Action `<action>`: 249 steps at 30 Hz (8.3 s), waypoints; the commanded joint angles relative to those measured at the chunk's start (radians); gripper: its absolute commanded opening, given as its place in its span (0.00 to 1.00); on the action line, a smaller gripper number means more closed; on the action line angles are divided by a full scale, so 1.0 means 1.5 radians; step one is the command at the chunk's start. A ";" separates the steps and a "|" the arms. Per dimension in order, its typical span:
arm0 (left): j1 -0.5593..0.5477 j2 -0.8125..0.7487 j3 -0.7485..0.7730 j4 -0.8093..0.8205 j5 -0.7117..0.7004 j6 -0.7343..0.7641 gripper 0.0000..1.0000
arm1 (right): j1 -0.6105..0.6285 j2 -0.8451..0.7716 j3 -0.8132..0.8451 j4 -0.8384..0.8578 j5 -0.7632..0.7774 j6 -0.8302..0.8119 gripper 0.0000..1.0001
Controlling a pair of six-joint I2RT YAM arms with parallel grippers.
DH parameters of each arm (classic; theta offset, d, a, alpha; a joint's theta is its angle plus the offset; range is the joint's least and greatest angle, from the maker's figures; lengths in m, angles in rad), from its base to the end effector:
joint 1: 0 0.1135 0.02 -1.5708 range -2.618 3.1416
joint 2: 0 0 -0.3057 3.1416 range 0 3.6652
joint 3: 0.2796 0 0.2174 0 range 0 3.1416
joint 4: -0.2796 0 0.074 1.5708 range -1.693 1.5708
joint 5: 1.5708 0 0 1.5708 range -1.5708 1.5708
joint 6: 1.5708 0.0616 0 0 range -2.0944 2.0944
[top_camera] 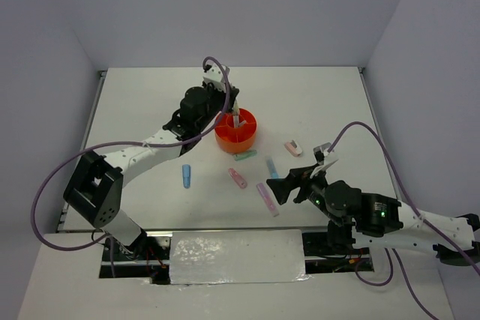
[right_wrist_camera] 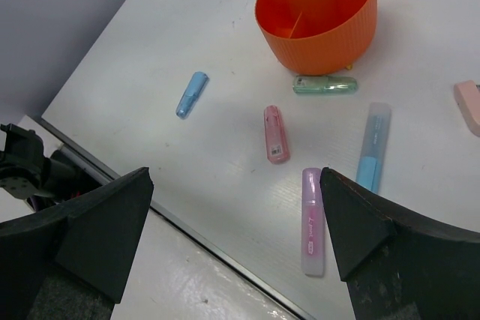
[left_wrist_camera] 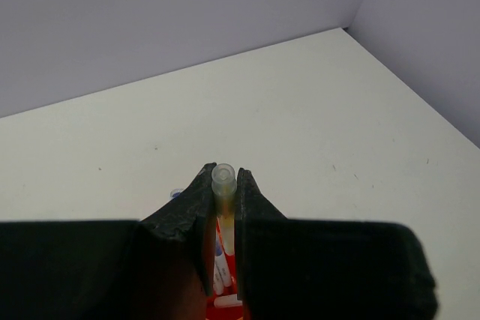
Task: Sort the stationery into containers
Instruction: Place the pen in the storage box, then pick up the stationery from the center of the board, then place the stationery in the storage box, then move the stationery to the center of the board.
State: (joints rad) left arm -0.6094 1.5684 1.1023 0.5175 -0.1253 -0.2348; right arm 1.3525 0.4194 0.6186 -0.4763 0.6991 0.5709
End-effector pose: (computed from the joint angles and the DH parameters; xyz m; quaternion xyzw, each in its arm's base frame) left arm 0.3060 -0.2042 0.3858 0.0834 0.6838 -0.2571 0.6778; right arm 0.0496 0.0405 0.3050 -0.0947 0.7718 0.3080 0.5481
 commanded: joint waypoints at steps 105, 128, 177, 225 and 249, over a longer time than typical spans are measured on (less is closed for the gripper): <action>-0.101 -0.556 -0.405 -0.228 0.168 -0.573 0.28 | 0.010 0.456 0.104 0.323 -0.145 -0.213 0.20; -0.073 -0.170 -0.141 -0.129 -0.194 -0.183 0.00 | -0.001 0.101 0.061 -0.005 0.086 0.064 1.00; -0.060 -0.431 -0.097 -0.582 -0.142 -0.232 0.99 | -0.223 0.446 0.017 0.020 -0.237 0.020 0.93; -0.060 -0.751 -0.199 -0.744 -0.118 -0.193 0.99 | -0.465 0.702 0.008 0.412 -0.260 0.582 0.49; -0.060 -0.746 -0.200 -0.743 -0.117 -0.191 0.99 | -0.543 0.806 0.008 0.547 -0.341 0.520 0.43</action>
State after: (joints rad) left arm -0.7025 0.4435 0.8021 -0.6216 -0.2935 -0.5266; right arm 0.5529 1.6096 0.6022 0.2649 0.2127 1.4017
